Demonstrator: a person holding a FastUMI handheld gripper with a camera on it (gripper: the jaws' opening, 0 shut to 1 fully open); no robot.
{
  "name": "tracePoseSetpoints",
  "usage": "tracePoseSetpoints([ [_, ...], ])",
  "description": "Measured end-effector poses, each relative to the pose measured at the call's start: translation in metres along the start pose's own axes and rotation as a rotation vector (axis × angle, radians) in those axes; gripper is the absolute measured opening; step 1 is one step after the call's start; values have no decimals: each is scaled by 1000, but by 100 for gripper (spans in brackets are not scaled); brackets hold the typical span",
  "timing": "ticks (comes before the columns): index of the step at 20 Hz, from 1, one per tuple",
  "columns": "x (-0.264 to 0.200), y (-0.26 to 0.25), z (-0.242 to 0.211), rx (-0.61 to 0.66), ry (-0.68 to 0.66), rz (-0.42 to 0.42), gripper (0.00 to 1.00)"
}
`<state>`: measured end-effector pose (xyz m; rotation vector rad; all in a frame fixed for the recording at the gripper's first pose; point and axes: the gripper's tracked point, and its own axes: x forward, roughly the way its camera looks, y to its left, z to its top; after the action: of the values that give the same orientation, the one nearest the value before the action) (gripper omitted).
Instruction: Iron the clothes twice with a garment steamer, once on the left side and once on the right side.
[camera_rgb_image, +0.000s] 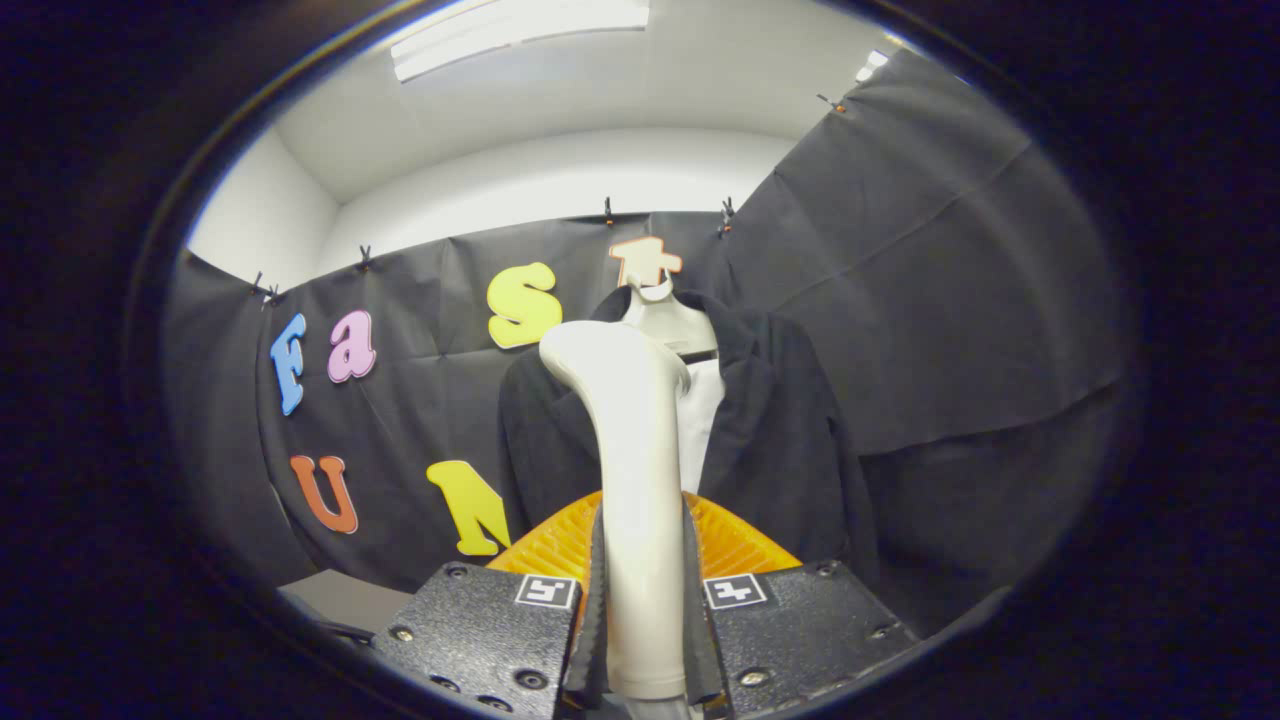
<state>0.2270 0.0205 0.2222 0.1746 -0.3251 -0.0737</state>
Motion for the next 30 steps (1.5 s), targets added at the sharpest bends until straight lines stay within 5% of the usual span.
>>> tracePoseSetpoints([
  [12,37,17,49,-67,-167,46,33],
  [16,54,40,31,-68,-140,89,33],
  [30,70,34,-42,-182,-27,-14,33],
])
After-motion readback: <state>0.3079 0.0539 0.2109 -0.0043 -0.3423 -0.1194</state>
